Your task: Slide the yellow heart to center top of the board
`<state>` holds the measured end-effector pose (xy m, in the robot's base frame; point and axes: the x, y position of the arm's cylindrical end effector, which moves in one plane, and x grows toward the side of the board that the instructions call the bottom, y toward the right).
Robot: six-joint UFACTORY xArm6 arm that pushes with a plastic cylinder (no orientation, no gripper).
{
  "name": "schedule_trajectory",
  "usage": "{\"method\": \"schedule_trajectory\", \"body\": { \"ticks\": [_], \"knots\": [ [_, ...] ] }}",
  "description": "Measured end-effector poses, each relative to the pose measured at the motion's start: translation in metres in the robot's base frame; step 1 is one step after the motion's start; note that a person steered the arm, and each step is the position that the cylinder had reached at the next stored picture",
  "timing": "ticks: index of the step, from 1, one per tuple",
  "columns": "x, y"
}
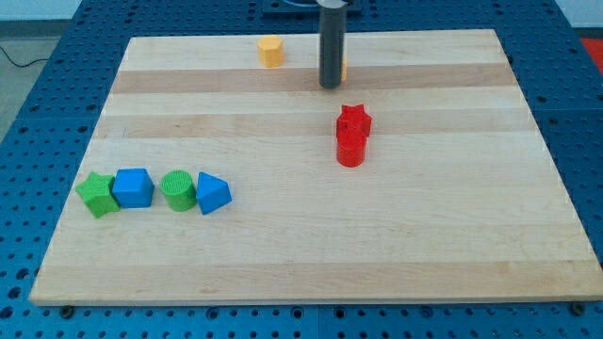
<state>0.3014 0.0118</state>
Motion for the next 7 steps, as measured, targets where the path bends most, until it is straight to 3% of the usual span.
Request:
{"method": "schedule_trajectory", "body": {
  "ticks": [2,3,5,7],
  "knots": [
    [0.011,0.02],
    [-0.004,0.041],
    [-0.055,-0.029],
    [-0.028,-0.034]
  ]
}}
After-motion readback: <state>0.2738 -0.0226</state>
